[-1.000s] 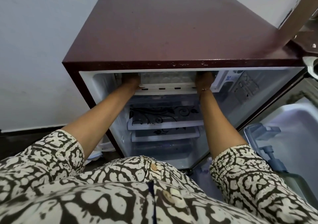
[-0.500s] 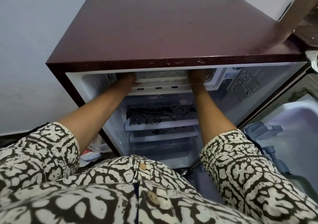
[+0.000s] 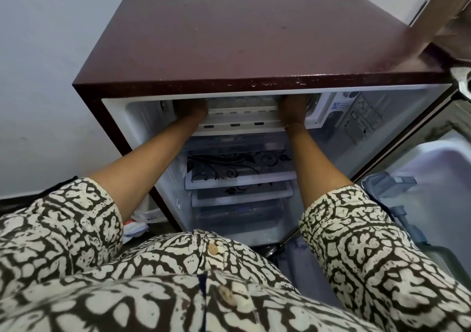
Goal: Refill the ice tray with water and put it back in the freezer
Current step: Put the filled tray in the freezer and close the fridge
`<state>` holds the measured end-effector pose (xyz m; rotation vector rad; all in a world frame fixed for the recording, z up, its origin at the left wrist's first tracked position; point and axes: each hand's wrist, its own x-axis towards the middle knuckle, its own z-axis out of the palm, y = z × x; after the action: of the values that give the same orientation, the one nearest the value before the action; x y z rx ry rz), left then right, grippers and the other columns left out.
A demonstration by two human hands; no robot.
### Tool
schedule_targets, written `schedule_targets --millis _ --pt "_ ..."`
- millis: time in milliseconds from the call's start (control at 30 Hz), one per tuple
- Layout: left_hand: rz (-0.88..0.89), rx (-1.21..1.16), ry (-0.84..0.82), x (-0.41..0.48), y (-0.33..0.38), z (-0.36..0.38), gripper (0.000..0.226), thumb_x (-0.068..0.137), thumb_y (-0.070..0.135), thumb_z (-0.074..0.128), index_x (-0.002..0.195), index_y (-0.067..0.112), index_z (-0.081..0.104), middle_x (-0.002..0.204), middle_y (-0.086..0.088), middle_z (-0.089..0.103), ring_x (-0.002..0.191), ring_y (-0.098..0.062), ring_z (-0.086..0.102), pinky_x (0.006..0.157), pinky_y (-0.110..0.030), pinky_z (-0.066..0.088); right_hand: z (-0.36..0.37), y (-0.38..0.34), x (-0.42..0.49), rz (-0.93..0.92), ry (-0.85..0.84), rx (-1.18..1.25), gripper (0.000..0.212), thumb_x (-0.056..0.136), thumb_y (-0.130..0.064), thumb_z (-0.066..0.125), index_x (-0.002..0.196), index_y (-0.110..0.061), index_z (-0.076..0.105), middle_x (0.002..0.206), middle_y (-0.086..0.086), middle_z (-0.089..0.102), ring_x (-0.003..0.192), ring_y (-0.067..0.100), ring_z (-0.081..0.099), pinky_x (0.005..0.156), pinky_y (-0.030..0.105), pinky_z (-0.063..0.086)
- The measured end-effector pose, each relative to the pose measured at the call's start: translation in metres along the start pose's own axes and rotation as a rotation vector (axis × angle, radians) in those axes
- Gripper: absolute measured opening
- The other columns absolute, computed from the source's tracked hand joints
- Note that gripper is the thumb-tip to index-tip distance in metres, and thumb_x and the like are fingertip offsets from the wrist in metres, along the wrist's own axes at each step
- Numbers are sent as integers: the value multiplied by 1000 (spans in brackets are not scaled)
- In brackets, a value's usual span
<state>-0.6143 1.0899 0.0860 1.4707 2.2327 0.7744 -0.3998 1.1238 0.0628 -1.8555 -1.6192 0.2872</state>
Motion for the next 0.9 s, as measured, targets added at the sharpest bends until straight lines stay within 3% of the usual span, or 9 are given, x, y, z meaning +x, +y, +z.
schedule_targets --millis 100,200,233,300,400,533,900 --pt "93 144 -5 -21 7 -3 38 102 21 35 126 -1 52 132 -20 53 123 -34 48 98 -36 39 -10 -9 -20 -106 149 -57 28 96 -4 40 111 8 60 112 26 63 109 38 56 94 33 35" --pt "206 252 -48 -32 9 3 45 101 32 36 135 2 44 138 -19 47 129 -35 42 101 -43 39 -10 -14 -28 -278 126 -140 27 91 -3 42 92 8 66 94 28 67 94 42 61 87 42 42" --pt "240 275 -55 -35 8 7 49 101 35 36 139 4 39 141 -18 44 132 -35 38 104 -44 38 -10 -14 -33 -343 94 -206 27 90 -2 42 92 8 66 96 28 66 96 41 60 90 43 41" --pt "303 300 -72 -41 8 11 58 100 40 33 147 7 26 150 -17 34 139 -34 29 112 -46 31 -12 -18 -42 -401 15 -270 31 94 -4 41 113 9 61 118 29 60 116 40 51 105 43 32" --pt "345 315 -110 -54 7 15 66 101 43 29 153 11 6 160 -11 9 148 -27 7 120 -44 13 -19 -19 -57 -409 -54 -247 47 100 -19 38 142 3 34 147 22 36 139 35 28 117 36 17" --pt "375 324 -139 -80 10 18 65 100 44 26 153 16 0 161 -8 -4 149 -24 -3 120 -46 8 -26 -17 -77 -406 -103 -244 58 102 -30 33 148 1 15 156 20 16 146 30 12 120 33 8" --pt "365 313 -152 -164 11 17 69 99 45 28 153 12 1 161 -7 -4 149 -20 -5 121 -43 3 -58 -5 -155 -406 -174 -231 63 102 -36 32 148 3 13 157 20 9 147 29 6 120 37 7"
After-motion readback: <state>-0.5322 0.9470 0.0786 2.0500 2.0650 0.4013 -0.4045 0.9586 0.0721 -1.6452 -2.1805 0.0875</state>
